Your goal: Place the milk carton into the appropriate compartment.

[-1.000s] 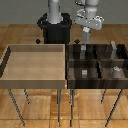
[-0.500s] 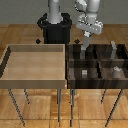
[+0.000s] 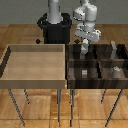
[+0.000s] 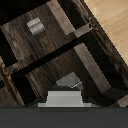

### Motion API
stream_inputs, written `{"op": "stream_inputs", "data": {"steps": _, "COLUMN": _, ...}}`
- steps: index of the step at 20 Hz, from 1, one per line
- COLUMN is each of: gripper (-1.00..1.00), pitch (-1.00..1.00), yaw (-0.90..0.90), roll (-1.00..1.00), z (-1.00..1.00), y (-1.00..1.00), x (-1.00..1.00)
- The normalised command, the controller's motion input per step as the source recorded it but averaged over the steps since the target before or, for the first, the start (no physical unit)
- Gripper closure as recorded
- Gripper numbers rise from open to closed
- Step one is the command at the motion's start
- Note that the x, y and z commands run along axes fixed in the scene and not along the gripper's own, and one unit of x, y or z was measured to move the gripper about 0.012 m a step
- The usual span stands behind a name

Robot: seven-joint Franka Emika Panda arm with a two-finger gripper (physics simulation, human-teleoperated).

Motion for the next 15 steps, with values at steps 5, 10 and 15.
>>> {"op": "stream_inputs", "data": {"steps": 5, "gripper": 1.00, "pitch": 0.00, "yaw": 0.00, "roll": 0.00, "z": -1.00, "y": 0.00, "x": 0.00}}
{"op": "stream_inputs", "data": {"steps": 10, "gripper": -1.00, "pitch": 0.00, "yaw": 0.00, "roll": 0.00, "z": -0.40, "y": 0.00, "x": 0.00}}
{"op": "stream_inputs", "data": {"steps": 15, "gripper": -1.00, "pitch": 0.00, "yaw": 0.00, "roll": 0.00, "z": 0.00, "y": 0.00, "x": 0.00}}
